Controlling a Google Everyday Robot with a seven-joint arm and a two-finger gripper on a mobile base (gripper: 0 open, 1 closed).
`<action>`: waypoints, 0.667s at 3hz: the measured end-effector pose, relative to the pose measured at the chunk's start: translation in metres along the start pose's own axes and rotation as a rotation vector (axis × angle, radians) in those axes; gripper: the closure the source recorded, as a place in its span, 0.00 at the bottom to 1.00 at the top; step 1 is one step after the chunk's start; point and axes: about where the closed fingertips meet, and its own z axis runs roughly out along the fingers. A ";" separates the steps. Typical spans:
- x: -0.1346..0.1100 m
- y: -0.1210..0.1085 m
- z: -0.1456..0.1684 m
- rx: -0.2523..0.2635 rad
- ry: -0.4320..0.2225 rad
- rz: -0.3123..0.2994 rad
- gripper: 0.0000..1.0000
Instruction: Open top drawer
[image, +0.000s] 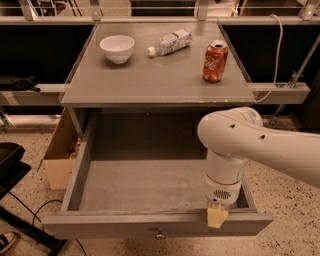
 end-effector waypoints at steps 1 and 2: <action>0.000 0.000 0.000 0.000 0.000 0.000 0.42; 0.000 0.000 0.000 0.000 0.000 0.000 0.19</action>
Offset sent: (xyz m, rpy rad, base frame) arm 0.0000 0.0000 0.0000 0.0000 0.0000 0.0000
